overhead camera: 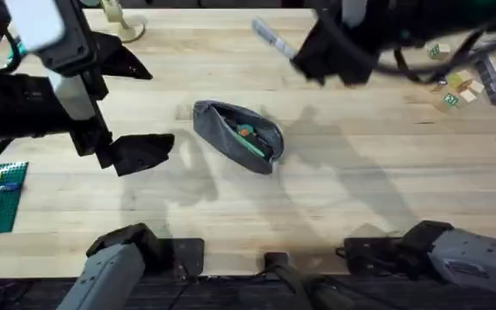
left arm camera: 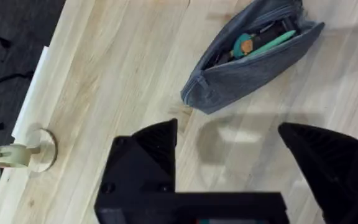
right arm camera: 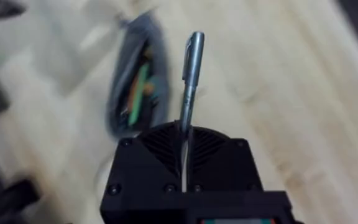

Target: Unzip the bag, pick up the pens from the table one at a time and place them inside, then zip the bag closed.

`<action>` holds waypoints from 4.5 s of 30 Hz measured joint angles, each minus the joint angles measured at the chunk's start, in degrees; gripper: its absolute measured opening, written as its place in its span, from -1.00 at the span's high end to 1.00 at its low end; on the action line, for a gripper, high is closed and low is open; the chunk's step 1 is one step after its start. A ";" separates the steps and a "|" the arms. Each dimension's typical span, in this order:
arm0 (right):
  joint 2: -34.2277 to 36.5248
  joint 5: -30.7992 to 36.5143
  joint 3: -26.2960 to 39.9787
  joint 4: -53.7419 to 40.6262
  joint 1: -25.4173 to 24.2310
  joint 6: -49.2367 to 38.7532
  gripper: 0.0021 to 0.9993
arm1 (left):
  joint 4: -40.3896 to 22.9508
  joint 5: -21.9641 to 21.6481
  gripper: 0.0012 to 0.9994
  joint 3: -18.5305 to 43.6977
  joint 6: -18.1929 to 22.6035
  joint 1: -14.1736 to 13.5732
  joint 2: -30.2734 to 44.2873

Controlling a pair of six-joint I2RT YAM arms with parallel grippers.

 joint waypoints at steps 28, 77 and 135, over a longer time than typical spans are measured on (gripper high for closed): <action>9.36 0.00 -0.57 -9.44 13.83 0.00 0.94 | -0.39 0.00 -0.99 0.00 0.00 0.00 0.00; 24.52 -0.01 -11.39 17.94 7.88 6.87 0.91 | -1.03 0.00 -0.99 0.00 0.24 0.00 0.00; 5.71 1.90 -11.63 23.05 12.52 33.67 -1.00 | 6.12 0.38 -0.98 5.02 30.28 0.07 39.43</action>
